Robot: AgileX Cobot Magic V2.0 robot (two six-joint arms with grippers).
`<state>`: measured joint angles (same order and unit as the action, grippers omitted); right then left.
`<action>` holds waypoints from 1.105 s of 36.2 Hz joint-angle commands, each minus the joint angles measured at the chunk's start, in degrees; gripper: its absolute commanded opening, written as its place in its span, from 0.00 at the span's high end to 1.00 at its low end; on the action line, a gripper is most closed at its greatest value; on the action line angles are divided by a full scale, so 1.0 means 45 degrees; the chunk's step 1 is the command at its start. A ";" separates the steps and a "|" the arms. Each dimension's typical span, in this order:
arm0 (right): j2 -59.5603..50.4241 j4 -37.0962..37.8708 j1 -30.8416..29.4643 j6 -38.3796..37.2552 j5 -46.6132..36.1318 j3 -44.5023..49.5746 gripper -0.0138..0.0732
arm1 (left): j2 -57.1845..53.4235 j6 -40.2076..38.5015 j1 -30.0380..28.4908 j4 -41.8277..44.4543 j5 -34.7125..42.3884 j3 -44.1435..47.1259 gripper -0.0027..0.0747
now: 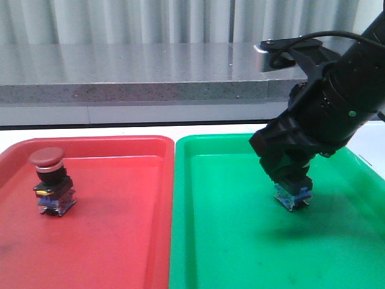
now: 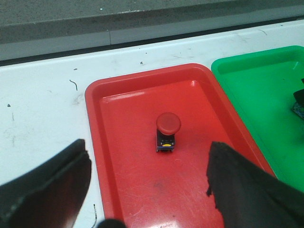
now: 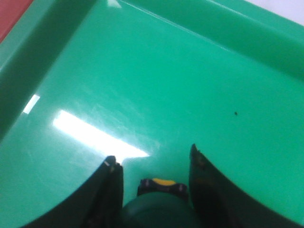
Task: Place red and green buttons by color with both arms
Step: 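Lower the green button into the green tray and open the right gripper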
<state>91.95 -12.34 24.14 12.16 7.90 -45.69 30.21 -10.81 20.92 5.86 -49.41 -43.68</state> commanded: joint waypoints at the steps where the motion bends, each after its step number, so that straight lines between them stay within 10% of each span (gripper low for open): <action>1: -0.0462 0.0070 -0.0005 0.0122 -0.0792 -0.0272 0.55 | 0.0032 -0.0159 0.0086 0.0062 0.0906 -0.0330 0.32; 21: -0.0488 0.0070 -0.0005 0.0111 -0.0725 -0.0309 0.28 | 0.0032 -0.0159 0.0086 0.0062 0.0906 -0.0330 0.32; 40: -0.4398 0.0070 -0.0005 0.0111 0.1952 -0.0378 0.28 | 0.0032 -0.0159 0.0086 0.0062 0.0906 -0.0330 0.32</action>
<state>78.82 -12.22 24.14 12.16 14.98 -45.69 30.21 -10.81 20.92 5.86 -49.41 -43.68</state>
